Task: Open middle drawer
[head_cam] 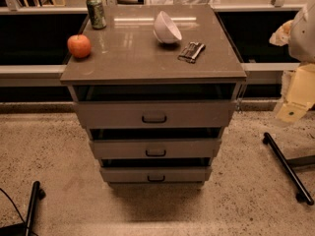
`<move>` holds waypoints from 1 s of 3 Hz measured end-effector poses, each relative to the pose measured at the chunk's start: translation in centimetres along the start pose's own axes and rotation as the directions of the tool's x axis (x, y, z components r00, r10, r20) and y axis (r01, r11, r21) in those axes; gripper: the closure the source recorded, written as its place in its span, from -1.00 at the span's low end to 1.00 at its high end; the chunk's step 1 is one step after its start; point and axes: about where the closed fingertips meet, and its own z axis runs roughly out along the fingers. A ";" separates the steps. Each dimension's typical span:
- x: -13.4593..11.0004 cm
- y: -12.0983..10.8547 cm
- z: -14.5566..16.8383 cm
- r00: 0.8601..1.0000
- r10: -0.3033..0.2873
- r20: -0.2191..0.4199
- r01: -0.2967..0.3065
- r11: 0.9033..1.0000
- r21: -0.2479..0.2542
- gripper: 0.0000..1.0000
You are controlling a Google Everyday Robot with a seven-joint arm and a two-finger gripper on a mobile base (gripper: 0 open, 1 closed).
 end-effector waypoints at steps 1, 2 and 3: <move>-0.1 -0.1 -0.2 1.000 0.003 -0.001 -0.003 1.000 0.015 -1.00; 0.7 -0.2 3.6 0.996 0.005 0.085 -0.003 1.000 -0.027 -1.00; 2.7 1.5 12.8 0.973 0.015 0.230 0.012 0.993 -0.119 -1.00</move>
Offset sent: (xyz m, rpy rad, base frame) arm 0.0443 -0.0132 -0.1536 0.3872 0.0753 0.1229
